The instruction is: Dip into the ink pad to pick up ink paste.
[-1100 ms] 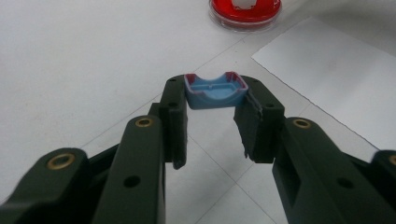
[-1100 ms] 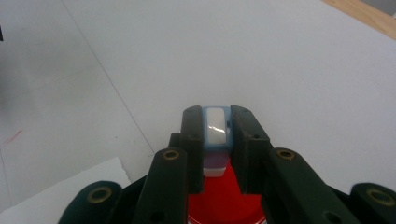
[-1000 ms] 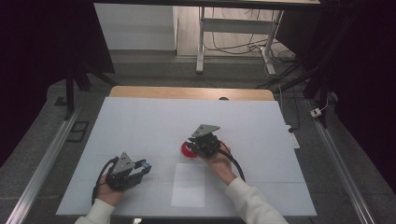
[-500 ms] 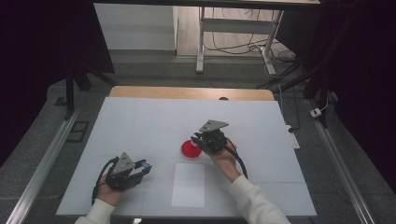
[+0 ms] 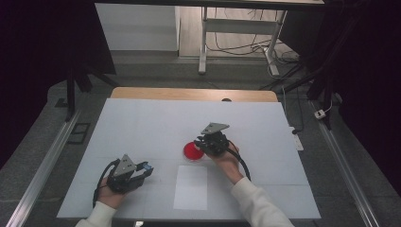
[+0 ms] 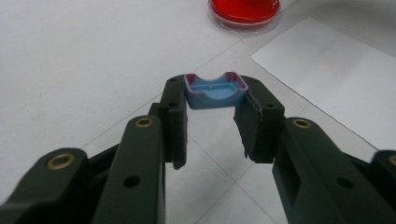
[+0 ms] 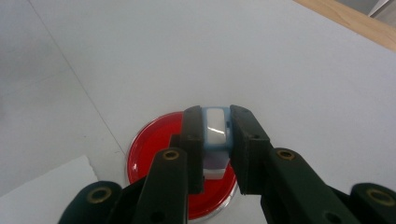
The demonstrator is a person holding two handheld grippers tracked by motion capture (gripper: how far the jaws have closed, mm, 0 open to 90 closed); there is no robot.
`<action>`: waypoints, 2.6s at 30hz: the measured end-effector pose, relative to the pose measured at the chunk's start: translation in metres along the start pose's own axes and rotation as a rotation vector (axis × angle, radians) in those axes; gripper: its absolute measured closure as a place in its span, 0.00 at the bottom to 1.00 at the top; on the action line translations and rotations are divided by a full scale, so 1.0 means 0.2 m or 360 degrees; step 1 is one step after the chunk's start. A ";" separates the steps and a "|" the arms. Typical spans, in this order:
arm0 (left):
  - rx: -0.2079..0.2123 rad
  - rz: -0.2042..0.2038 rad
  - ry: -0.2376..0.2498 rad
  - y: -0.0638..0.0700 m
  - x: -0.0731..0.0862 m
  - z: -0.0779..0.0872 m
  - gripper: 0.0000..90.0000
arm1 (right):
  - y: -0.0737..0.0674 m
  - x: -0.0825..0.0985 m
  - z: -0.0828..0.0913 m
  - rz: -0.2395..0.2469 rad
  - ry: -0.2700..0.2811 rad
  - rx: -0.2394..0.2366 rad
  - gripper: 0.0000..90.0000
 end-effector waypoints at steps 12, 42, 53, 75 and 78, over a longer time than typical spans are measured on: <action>0.0001 0.0002 -0.0002 0.00 0.00 0.00 0.72 | 0.00 0.01 -0.02 0.0010 -0.0050 0.0023 0.84; -0.0001 0.0003 0.0001 0.00 0.00 0.00 0.72 | -0.03 -0.03 0.02 0.0024 0.0076 0.0007 0.84; -0.0004 0.0004 0.0001 -0.01 0.00 0.00 0.72 | -0.06 -0.05 0.07 0.0015 0.0146 -0.0026 0.84; -0.0006 0.0010 -0.0007 -0.01 0.00 0.00 0.72 | -0.09 -0.07 0.18 0.0004 0.0276 -0.0106 0.84; -0.0007 0.0011 -0.0003 -0.01 0.00 0.00 0.72 | -0.10 -0.08 0.19 -0.0001 0.0286 -0.0122 0.84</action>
Point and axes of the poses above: each handheld gripper's, and its own axes: z roughly backward along the jaws, x roughly out of its underside, y roughly to its right, the point moved 7 cm from there along -z, roughly forward along the jaws, and after that the axes turned 15 degrees about -x, right-handed, at the moved point
